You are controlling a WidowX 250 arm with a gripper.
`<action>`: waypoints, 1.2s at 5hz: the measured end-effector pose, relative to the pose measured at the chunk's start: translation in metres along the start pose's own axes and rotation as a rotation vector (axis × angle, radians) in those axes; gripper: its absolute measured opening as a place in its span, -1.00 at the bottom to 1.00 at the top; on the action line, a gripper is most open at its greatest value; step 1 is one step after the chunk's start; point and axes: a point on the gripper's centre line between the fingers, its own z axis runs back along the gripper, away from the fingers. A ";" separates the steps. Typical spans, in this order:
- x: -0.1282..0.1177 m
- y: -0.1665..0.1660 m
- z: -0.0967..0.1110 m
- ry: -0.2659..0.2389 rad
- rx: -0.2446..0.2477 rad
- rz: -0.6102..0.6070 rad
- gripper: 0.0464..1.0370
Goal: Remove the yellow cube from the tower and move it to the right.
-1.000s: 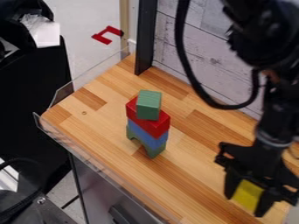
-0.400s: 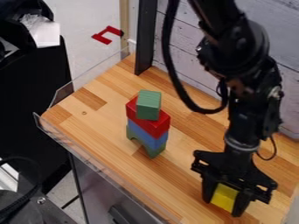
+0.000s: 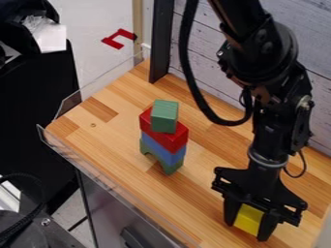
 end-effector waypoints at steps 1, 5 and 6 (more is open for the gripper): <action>-0.002 0.000 0.000 0.011 0.004 -0.005 0.77; -0.015 -0.010 0.084 -0.151 0.065 -0.010 0.93; -0.023 -0.010 0.100 -0.164 0.069 -0.035 0.93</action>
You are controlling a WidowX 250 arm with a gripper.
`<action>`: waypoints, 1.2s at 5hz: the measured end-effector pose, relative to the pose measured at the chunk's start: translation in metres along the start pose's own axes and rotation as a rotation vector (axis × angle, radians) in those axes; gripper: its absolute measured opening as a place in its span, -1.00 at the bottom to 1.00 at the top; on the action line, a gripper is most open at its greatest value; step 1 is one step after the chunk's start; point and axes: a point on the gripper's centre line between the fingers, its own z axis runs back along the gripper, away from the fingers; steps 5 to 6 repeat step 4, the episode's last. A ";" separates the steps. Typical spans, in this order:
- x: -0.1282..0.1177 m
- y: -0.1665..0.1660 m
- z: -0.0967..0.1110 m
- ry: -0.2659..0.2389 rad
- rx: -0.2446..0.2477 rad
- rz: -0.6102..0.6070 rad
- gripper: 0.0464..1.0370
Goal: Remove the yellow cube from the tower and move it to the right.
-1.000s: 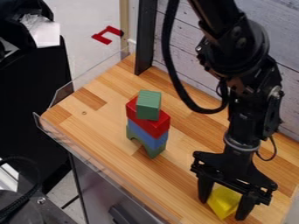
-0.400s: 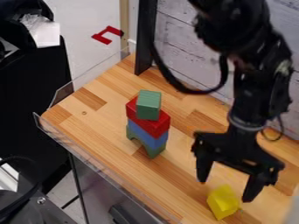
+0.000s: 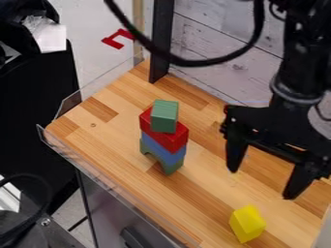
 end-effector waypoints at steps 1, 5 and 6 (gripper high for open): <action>0.001 0.003 -0.002 0.012 -0.019 -0.042 0.93; 0.029 0.038 -0.032 0.007 0.004 0.052 0.93; 0.029 0.038 -0.032 0.007 0.004 0.052 0.93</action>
